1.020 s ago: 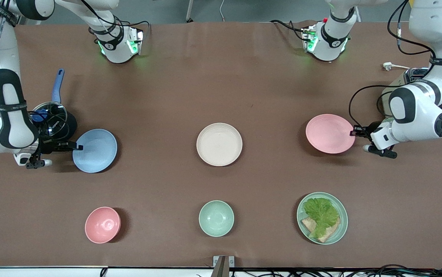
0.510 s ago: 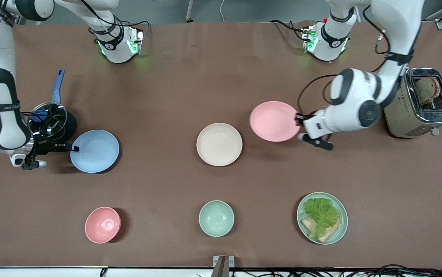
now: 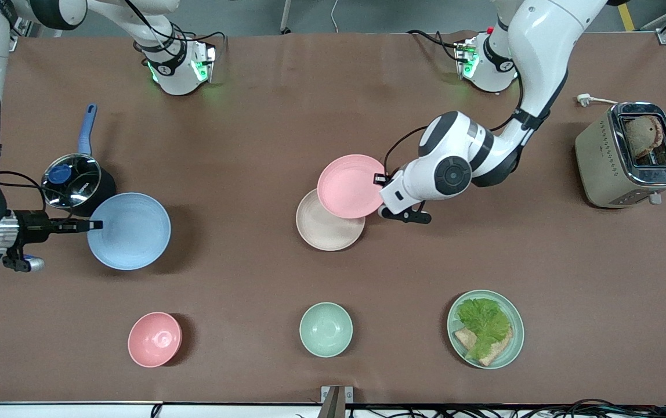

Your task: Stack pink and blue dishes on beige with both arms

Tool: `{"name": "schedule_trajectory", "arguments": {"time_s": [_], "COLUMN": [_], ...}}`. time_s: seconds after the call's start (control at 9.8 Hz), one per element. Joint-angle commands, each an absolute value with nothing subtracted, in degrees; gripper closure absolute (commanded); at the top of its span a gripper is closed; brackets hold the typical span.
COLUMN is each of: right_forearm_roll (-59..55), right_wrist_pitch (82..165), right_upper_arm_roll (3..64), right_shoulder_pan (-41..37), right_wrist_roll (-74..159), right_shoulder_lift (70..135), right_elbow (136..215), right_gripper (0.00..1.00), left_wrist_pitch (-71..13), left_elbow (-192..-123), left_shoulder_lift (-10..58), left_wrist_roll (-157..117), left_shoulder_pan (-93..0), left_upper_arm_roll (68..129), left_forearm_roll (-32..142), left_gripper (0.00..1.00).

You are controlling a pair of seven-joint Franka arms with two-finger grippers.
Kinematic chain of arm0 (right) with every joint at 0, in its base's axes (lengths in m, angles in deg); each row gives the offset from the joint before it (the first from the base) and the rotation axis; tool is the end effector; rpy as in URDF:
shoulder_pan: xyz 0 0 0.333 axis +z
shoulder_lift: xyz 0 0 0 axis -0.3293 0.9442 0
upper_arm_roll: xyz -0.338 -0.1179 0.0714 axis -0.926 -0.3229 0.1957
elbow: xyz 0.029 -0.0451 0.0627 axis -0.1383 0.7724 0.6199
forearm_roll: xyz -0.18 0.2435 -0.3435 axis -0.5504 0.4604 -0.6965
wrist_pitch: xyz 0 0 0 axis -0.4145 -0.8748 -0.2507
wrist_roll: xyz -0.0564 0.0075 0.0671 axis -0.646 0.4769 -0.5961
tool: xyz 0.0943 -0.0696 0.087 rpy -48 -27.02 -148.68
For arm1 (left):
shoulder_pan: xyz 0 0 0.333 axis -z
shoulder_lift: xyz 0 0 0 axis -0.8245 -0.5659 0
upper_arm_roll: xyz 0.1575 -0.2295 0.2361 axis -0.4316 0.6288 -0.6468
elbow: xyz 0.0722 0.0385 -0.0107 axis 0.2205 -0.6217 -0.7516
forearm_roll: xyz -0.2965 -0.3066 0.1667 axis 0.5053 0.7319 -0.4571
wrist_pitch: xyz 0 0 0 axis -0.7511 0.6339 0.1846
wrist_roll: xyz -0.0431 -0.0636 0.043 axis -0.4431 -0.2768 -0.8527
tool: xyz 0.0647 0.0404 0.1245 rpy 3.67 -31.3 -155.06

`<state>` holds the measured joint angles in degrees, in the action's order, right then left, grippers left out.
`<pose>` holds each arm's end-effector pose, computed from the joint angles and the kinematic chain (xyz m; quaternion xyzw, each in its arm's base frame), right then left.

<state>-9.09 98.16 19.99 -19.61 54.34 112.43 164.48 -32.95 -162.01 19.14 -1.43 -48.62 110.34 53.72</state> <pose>0.7000 -0.1404 0.2806 -0.9531 0.0857 0.1810 0.2270 0.5551 -0.4133 0.2305 0.9772 -0.0409 -0.1755 0.1121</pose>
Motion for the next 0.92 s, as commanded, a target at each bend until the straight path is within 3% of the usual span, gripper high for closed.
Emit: {"name": "schedule_trajectory", "arguments": {"time_s": [0.0,0.2,0.61,0.71,0.82], "right_forearm_roll": [-10.04,-10.30,-13.55,-13.55,-13.55], "right_wrist_pitch": [97.30,97.92,100.46,100.38,100.55], "right_upper_arm_roll": [22.40,27.14,35.67,36.82,38.22], "right_shoulder_pan": [-16.86,-16.68,-16.50,-16.59,-16.59], "right_wrist_roll": [43.91,35.98,23.14,22.77,22.24], "right_shoulder_lift": [109.05,107.99,106.22,106.14,105.96], "right_elbow": [165.52,165.52,165.61,165.70,165.78], "right_gripper": [0.99,0.99,0.99,0.99,0.99], "left_wrist_pitch": [-32.86,-32.86,-32.86,-32.86,-33.21], "left_elbow": [-157.15,-151.63,-148.62,-148.52,-147.83], "left_shoulder_lift": [12.90,8.94,6.55,6.63,6.55], "left_wrist_roll": [8.40,15.46,19.44,19.79,21.10], "left_shoulder_pan": [-46.93,-43.34,-42.26,-42.35,-42.35], "left_upper_arm_roll": [110.71,110.71,110.62,110.62,110.27], "left_forearm_roll": [48.02,45.44,44.30,44.38,44.47], "left_gripper": [0.98,0.98,0.96,0.82,0.58]}}
